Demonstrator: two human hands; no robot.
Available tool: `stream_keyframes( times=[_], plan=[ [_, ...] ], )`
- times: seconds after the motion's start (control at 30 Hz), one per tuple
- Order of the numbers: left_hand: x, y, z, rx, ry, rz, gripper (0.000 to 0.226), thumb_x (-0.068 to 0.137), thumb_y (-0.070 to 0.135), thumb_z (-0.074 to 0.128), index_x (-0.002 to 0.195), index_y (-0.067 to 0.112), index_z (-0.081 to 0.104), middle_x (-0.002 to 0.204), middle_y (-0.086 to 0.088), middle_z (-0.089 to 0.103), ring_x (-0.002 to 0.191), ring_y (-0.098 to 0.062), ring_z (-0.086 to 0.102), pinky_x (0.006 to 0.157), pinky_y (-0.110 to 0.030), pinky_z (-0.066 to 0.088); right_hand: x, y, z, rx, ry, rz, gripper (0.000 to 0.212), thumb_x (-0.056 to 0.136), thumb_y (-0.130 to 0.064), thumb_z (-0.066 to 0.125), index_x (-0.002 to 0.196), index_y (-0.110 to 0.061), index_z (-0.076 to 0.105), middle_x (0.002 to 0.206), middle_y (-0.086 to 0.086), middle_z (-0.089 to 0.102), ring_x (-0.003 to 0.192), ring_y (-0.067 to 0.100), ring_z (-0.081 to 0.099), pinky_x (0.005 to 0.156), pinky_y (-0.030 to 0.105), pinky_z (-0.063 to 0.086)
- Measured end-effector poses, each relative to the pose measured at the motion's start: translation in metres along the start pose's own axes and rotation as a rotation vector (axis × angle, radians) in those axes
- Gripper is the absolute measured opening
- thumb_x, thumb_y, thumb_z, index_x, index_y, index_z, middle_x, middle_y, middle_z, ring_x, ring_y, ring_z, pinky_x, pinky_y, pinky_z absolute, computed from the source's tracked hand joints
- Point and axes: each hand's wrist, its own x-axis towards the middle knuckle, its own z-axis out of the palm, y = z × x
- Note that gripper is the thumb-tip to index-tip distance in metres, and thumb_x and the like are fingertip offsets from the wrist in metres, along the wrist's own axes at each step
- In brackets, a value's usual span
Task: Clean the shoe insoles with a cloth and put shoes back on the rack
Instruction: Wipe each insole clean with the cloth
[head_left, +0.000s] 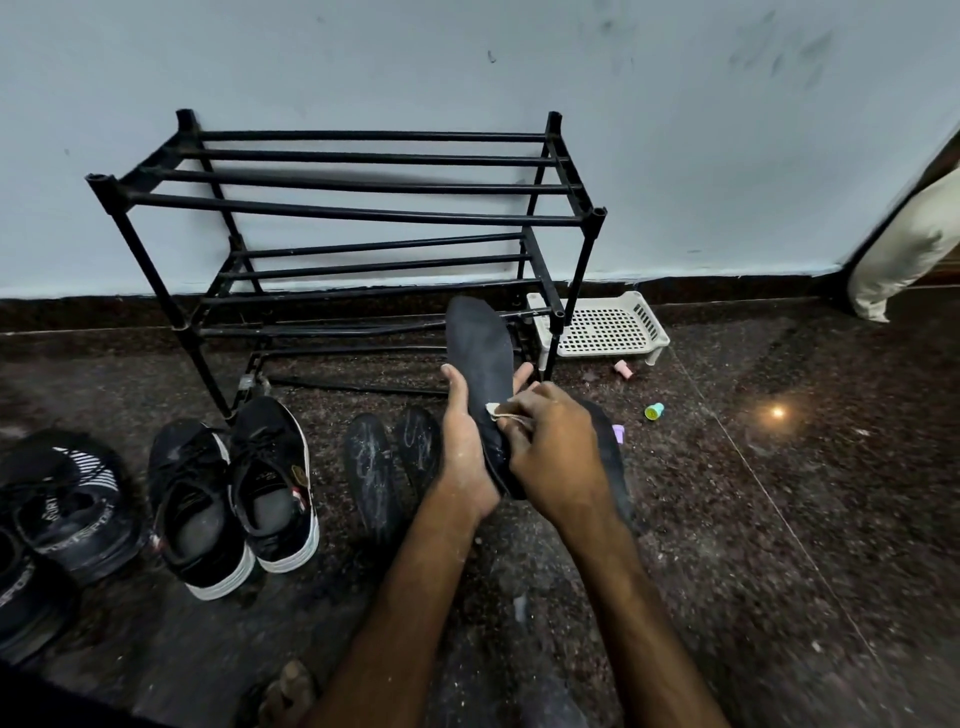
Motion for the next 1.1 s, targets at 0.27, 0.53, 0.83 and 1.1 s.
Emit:
stream_keyframes(
  times=[0.27, 0.53, 0.83, 1.1],
  plan=[
    [0.000, -0.006, -0.001, 0.013, -0.021, 0.054, 0.081, 0.090, 0.073, 0.033, 0.118, 0.004, 0.067, 0.110, -0.012, 0.071, 0.104, -0.025, 0.067, 0.103, -0.039, 0.047, 0.011, 0.012, -0.007, -0.024, 0.023, -0.008, 0.010, 0.088, -0.012, 0.065, 0.097, -0.010, 0.068, 0.096, 0.003, 0.060, 0.088, 0.025, 0.061, 0.079, 0.037, 0.051],
    [0.004, -0.010, -0.005, -0.002, -0.035, 0.044, 0.084, 0.089, 0.073, 0.037, 0.132, 0.005, 0.059, 0.131, -0.017, 0.062, 0.127, -0.031, 0.055, 0.115, -0.045, 0.034, 0.021, 0.020, -0.004, 0.010, 0.098, 0.087, 0.011, 0.087, -0.014, 0.070, 0.098, -0.013, 0.071, 0.099, 0.000, 0.065, 0.087, 0.018, 0.063, 0.084, 0.037, 0.054],
    [0.005, -0.009, -0.007, 0.129, -0.048, 0.171, 0.045, 0.102, 0.030, 0.042, 0.131, -0.002, 0.057, 0.125, -0.020, 0.065, 0.114, -0.033, 0.064, 0.101, -0.045, 0.050, 0.008, 0.044, -0.019, 0.441, 0.201, 0.432, 0.045, 0.059, -0.053, 0.088, 0.063, -0.021, 0.056, 0.065, -0.004, 0.069, 0.056, 0.010, 0.060, 0.051, 0.034, 0.052],
    [0.011, -0.009, -0.017, 0.650, 0.059, 0.314, 0.032, 0.097, 0.017, 0.059, 0.124, -0.002, 0.055, 0.103, -0.010, 0.072, 0.084, -0.022, 0.070, 0.079, -0.041, 0.060, 0.012, 0.051, -0.025, 0.857, 0.037, 0.568, 0.070, 0.054, -0.066, 0.080, 0.084, -0.004, 0.065, 0.074, 0.008, 0.061, 0.064, 0.019, 0.052, 0.058, 0.031, 0.045]
  ],
)
